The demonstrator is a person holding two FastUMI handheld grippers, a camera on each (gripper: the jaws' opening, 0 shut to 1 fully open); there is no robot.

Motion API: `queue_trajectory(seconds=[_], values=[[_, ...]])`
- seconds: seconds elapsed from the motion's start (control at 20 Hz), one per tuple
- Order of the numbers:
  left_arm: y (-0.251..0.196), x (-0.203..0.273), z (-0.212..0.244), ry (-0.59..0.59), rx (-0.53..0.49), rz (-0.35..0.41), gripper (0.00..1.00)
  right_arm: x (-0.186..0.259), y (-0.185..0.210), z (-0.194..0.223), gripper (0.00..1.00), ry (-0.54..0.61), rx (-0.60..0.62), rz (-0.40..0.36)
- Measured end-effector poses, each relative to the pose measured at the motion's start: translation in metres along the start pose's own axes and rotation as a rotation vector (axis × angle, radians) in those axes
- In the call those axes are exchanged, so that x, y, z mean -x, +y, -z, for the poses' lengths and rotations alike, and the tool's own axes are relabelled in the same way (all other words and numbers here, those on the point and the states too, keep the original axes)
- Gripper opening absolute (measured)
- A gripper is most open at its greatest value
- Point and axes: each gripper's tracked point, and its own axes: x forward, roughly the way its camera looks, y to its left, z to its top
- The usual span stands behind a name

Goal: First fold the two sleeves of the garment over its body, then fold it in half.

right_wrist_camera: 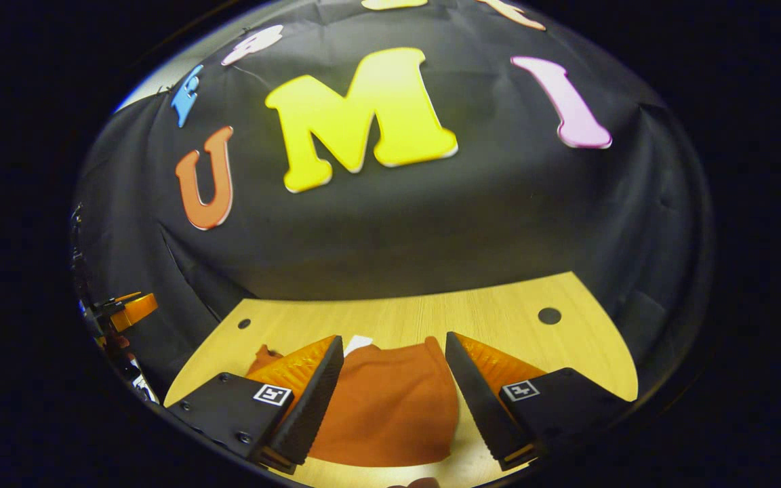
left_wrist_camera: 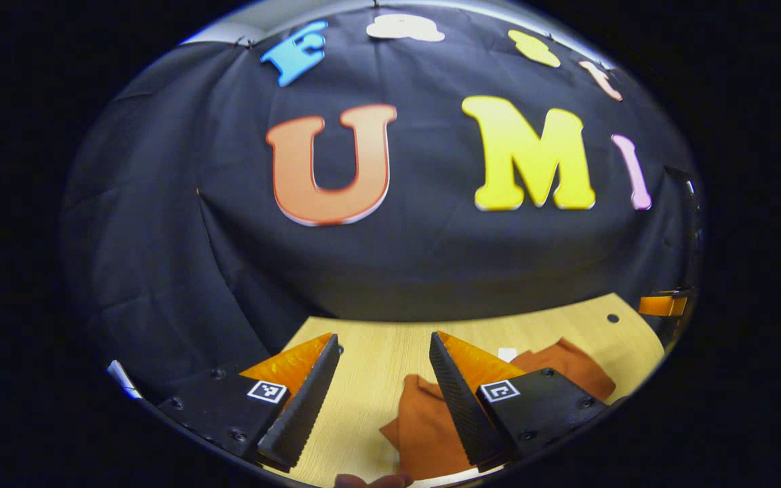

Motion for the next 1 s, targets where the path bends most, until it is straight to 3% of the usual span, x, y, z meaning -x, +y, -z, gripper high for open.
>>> queue_trajectory(seconds=[0.05,0.1,0.2,0.25,0.3,0.35,0.4,0.45,0.5,0.55,0.6,0.8,0.85,1.0], values=[[-0.007,0.005,-0.007,-0.029,0.028,0.023,0.88,0.022,0.011,-0.008,0.91,-0.037,-0.004,0.005],[-0.006,0.012,-0.015,-0.058,0.043,0.031,0.89,0.047,0.025,-0.015,0.96,-0.070,-0.010,0.004],[-0.010,0.061,-0.034,-0.134,0.062,0.024,0.89,0.094,0.047,-0.026,0.98,-0.135,-0.010,0.008],[-0.014,0.081,-0.043,-0.170,0.082,0.030,0.81,0.116,0.058,-0.032,0.98,-0.176,0.007,0.005],[-0.017,0.099,-0.050,-0.209,0.103,0.042,0.82,0.136,0.067,-0.040,0.98,-0.226,0.033,0.004],[-0.021,0.119,-0.059,-0.240,0.123,0.050,0.90,0.153,0.074,-0.048,0.98,-0.286,0.066,0.005],[-0.023,0.134,-0.061,-0.261,0.137,0.045,0.83,0.170,0.079,-0.054,0.98,-0.338,0.100,0.008],[-0.027,0.147,-0.062,-0.265,0.143,0.039,0.95,0.186,0.084,-0.055,0.96,-0.377,0.129,0.007],[-0.030,0.153,-0.061,-0.263,0.142,0.035,0.87,0.199,0.091,-0.056,0.96,-0.406,0.152,0.006],[-0.034,0.168,-0.058,-0.259,0.134,0.032,0.87,0.210,0.096,-0.053,0.93,-0.418,0.166,0.001],[-0.037,0.177,-0.058,-0.264,0.127,0.030,0.98,0.215,0.100,-0.045,0.96,-0.420,0.174,-0.012],[-0.056,0.219,-0.049,-0.255,0.109,0.015,0.98,0.233,0.108,-0.005,0.97,-0.335,0.219,-0.072],[-0.063,0.226,-0.047,-0.250,0.108,0.016,0.98,0.240,0.107,-0.002,0.93,-0.333,0.228,-0.083],[-0.074,0.245,-0.037,-0.221,0.133,0.003,0.98,0.259,0.093,0.006,0.97,-0.348,0.240,-0.086]])
